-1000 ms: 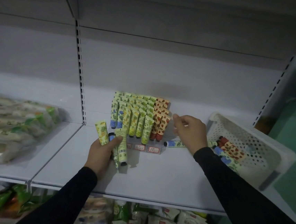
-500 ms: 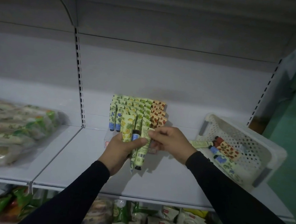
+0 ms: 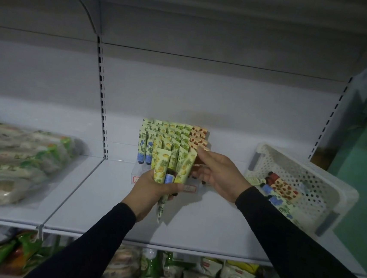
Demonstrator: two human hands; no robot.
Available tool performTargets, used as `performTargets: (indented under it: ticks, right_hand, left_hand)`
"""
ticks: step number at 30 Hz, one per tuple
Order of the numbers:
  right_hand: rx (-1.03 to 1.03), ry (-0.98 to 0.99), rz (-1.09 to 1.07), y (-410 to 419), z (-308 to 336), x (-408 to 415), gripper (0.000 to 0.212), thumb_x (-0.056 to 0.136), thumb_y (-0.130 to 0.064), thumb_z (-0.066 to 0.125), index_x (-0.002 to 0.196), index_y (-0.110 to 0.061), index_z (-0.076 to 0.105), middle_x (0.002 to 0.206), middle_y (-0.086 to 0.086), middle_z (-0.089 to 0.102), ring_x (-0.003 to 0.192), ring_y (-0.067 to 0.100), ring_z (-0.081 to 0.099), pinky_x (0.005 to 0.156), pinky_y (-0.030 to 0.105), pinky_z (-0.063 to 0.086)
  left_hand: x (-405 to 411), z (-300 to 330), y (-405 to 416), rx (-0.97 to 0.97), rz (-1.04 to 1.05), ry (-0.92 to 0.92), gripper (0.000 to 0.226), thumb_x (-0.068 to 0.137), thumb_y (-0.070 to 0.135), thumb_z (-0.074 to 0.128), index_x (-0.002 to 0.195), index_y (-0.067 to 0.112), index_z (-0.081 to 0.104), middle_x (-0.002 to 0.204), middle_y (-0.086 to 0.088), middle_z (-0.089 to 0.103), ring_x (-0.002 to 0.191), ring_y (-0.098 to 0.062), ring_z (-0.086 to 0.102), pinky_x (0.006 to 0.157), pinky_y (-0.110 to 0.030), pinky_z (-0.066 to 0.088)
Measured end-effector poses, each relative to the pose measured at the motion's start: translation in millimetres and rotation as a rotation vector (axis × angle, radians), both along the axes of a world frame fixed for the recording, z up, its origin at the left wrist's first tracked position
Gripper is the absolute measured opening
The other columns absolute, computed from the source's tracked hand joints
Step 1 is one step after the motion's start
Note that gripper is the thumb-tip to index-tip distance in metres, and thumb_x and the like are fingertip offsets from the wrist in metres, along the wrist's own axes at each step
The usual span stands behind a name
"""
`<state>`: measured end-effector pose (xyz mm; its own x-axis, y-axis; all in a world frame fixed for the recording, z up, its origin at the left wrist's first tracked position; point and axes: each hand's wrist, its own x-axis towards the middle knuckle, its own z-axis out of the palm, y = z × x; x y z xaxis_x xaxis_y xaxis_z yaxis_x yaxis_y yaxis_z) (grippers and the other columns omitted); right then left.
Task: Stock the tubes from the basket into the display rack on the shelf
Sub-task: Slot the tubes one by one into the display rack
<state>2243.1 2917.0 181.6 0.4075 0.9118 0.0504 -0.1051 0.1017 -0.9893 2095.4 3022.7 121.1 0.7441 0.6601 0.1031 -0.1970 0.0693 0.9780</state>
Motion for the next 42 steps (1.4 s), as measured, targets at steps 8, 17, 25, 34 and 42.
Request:
performTargets:
  ticks: [8, 17, 25, 34, 42]
  right_hand:
    - [-0.020, -0.443, -0.172, 10, 4, -9, 0.031, 0.081, -0.034, 0.075, 0.097, -0.008, 0.075, 0.098, 0.009, 0.075, 0.088, 0.027, 0.073, 0.083, 0.038, 0.060]
    - [-0.060, -0.809, -0.290, 30, 19, -22, 0.023, 0.092, -0.030, 0.066, 0.085, -0.010, 0.075, 0.069, 0.000, 0.072, 0.060, 0.009, 0.069, 0.064, 0.026, 0.057]
    - [-0.070, -0.910, -0.308, 56, 26, -24, 0.021, 0.094, -0.026, 0.063, 0.080, -0.014, 0.071, 0.071, -0.002, 0.072, 0.062, 0.009, 0.070, 0.057, 0.009, 0.050]
    - [-0.155, -1.151, -0.312, 86, 25, -26, 0.041, 0.094, -0.021, 0.059, 0.054, -0.011, 0.060, 0.056, -0.006, 0.061, 0.045, -0.002, 0.051, 0.057, 0.017, 0.038]
    - [-0.177, -1.280, -0.362, 107, 11, -30, 0.036, 0.094, -0.022, 0.057, 0.074, 0.006, 0.068, 0.072, 0.018, 0.069, 0.066, 0.023, 0.065, 0.066, 0.022, 0.042]
  left_hand:
    - [-6, -4, 3, 0.139, 0.167, -0.007, 0.031, 0.071, -0.001, 0.084, 0.098, 0.008, 0.072, 0.083, 0.000, 0.076, 0.065, -0.011, 0.062, 0.058, -0.025, 0.053]
    - [-29, -10, 31, 0.057, 0.217, -0.037, 0.016, 0.081, 0.007, 0.078, 0.095, 0.011, 0.071, 0.081, -0.002, 0.075, 0.072, -0.016, 0.068, 0.061, -0.026, 0.054]
    - [-58, -36, 78, -0.052, 0.375, -0.045, 0.009, 0.086, 0.005, 0.072, 0.086, 0.004, 0.063, 0.067, -0.013, 0.063, 0.060, -0.027, 0.058, 0.056, -0.033, 0.051]
    - [-66, -48, 85, -0.167, 0.430, -0.130, 0.009, 0.090, 0.004, 0.068, 0.085, 0.006, 0.060, 0.064, -0.012, 0.059, 0.051, -0.022, 0.054, 0.048, -0.029, 0.048]
    - [-65, -47, 86, -0.177, 0.414, -0.137, 0.012, 0.089, 0.003, 0.068, 0.085, 0.006, 0.057, 0.064, -0.013, 0.058, 0.050, -0.022, 0.053, 0.048, -0.029, 0.048]
